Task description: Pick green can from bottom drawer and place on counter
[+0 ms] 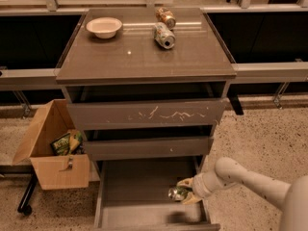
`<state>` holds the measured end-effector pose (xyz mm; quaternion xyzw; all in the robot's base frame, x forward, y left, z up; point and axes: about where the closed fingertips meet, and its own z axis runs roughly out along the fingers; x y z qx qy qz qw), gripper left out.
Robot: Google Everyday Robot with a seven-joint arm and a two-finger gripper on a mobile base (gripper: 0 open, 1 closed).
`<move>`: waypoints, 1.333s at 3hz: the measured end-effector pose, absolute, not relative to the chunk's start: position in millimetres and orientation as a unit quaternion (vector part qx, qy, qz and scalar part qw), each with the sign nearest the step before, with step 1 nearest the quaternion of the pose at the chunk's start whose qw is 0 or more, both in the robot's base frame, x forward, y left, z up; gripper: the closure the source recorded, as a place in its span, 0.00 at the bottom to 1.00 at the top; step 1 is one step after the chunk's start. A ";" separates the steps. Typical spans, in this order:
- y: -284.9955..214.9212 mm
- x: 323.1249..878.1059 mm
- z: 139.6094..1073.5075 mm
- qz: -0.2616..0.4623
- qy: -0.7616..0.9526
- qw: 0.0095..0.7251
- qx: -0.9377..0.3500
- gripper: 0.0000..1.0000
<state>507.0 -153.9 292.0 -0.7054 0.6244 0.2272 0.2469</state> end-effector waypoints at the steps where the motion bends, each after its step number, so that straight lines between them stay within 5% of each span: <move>1: -134.5 485.2 357.0 0.204 0.586 0.252 -0.743 1.00; 2: -108.8 451.4 443.0 0.170 0.532 0.259 -0.788 1.00; 4: -101.4 443.0 455.2 0.172 0.511 0.261 -0.801 1.00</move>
Offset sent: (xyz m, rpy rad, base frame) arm -0.0894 0.0699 0.2358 -0.0580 -0.2840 0.2928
